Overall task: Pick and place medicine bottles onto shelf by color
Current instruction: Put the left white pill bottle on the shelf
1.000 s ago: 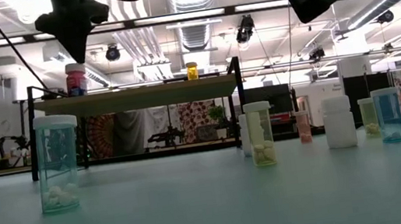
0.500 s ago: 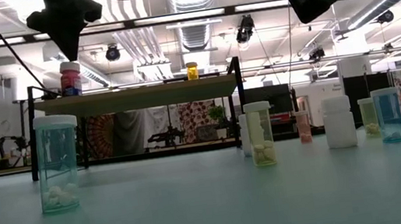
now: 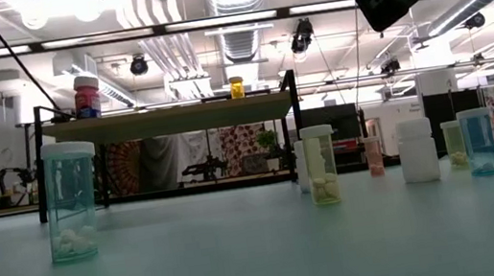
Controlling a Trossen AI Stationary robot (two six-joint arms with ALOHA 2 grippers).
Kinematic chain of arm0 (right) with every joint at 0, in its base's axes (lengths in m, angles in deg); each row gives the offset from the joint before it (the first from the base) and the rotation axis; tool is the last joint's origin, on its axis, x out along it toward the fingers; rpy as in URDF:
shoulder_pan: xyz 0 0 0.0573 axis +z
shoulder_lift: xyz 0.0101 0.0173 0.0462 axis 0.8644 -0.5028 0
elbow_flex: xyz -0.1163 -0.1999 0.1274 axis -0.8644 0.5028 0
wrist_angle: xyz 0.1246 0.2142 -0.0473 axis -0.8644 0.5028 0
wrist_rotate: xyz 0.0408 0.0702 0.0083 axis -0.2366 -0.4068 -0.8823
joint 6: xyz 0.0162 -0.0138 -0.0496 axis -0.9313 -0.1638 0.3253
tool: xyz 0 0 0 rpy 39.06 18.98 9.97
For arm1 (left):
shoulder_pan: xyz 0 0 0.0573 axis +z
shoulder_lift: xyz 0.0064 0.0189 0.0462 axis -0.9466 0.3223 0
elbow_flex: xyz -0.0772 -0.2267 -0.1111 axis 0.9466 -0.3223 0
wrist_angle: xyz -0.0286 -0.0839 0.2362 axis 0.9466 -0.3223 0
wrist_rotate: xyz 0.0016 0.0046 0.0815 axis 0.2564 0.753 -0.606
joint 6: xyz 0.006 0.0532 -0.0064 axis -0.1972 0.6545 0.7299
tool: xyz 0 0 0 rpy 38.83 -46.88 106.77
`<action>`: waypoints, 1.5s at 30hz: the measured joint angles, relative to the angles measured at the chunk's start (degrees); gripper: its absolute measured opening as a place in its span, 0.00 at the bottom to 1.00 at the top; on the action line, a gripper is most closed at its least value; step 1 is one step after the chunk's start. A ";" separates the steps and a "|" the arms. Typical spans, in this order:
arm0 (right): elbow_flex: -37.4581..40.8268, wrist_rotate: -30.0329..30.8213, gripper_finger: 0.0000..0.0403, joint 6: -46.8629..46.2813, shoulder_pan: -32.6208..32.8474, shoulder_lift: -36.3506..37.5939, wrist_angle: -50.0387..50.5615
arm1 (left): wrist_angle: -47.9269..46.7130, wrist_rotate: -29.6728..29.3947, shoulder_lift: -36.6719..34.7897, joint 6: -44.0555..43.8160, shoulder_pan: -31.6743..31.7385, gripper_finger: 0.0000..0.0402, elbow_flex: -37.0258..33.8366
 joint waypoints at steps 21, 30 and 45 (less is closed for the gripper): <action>0.00 0.03 0.11 0.44 0.00 0.00 0.01 | 44.86 -0.63 5.61 12.84 -25.62 0.02 -19.49; 0.00 0.03 0.11 0.61 0.00 0.00 0.02 | 56.75 -0.63 6.93 13.10 -25.93 0.02 -27.10; 0.00 3.02 0.11 -3.62 0.00 0.00 -0.73 | 57.35 -0.89 6.86 20.91 -25.74 0.02 -28.70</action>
